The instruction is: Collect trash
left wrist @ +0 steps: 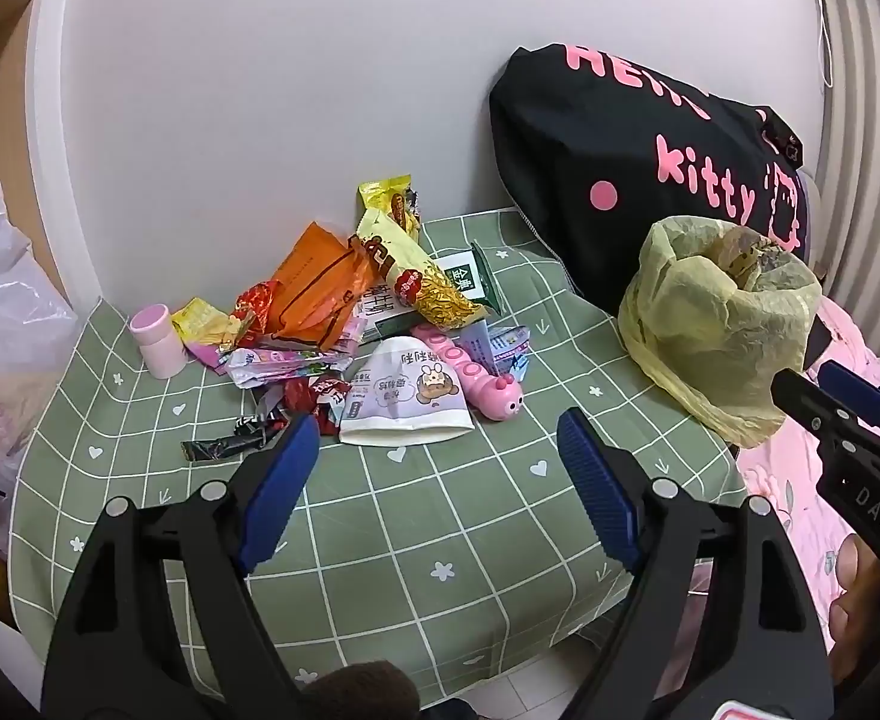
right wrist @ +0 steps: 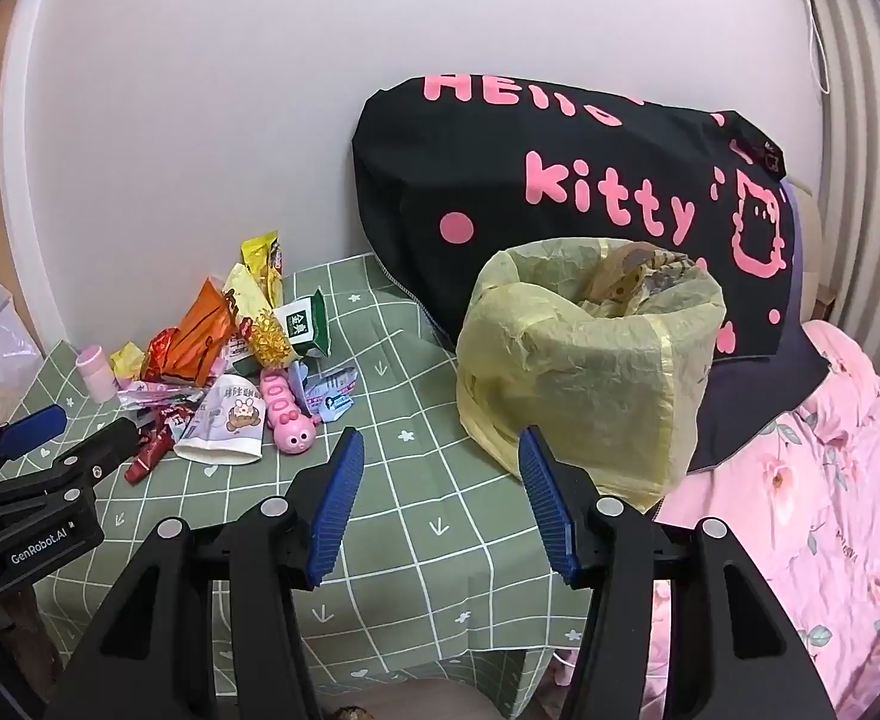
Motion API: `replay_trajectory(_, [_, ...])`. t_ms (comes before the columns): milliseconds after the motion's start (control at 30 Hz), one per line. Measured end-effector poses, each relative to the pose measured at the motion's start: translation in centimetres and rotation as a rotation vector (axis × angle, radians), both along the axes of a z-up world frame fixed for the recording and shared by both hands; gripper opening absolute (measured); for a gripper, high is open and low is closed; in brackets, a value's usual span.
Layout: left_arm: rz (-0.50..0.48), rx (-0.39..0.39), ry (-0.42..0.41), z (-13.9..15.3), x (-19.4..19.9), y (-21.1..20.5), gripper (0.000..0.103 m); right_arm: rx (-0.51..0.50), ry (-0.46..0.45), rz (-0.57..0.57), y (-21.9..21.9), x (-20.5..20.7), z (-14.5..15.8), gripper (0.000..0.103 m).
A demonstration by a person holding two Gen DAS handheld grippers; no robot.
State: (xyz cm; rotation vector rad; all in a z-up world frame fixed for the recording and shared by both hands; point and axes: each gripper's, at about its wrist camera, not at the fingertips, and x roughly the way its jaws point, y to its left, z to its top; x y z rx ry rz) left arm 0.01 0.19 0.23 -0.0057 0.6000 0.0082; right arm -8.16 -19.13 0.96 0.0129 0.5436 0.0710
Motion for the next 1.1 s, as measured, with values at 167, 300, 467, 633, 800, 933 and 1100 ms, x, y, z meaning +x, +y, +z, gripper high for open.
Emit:
replay_trajectory(167, [-0.001, 0.0, 0.001, 0.03, 0.03, -0.11, 0.078, 0.002, -0.001, -0.002, -0.07, -0.15, -0.07, 0.051])
replay_trajectory(300, [0.0, 0.001, -0.001, -0.02, -0.01, -0.09, 0.078, 0.01, 0.001, -0.005, -0.16, 0.1, 0.21, 0.051])
replay_trajectory(467, [-0.001, -0.001, 0.001, 0.0, -0.05, -0.15, 0.078, 0.008, 0.0, -0.005, -0.13, 0.05, 0.15, 0.051])
replay_trajectory(633, [0.001, 0.0, -0.001, -0.02, -0.03, -0.09, 0.078, 0.007, 0.002, -0.006, -0.12, 0.0, 0.0, 0.051])
replay_trajectory(800, [-0.001, 0.0, -0.001, 0.0, -0.02, -0.16, 0.078, 0.007, 0.006, -0.009, -0.07, 0.1, 0.07, 0.051])
replay_trajectory(933, [0.0, -0.001, -0.001, -0.03, -0.03, -0.15, 0.078, 0.006, 0.006, -0.006, -0.11, 0.11, 0.03, 0.051])
replay_trajectory(1100, [0.005, -0.008, 0.002, -0.14, 0.04, 0.03, 0.078, 0.007, 0.009, -0.004, 0.01, 0.14, -0.11, 0.051])
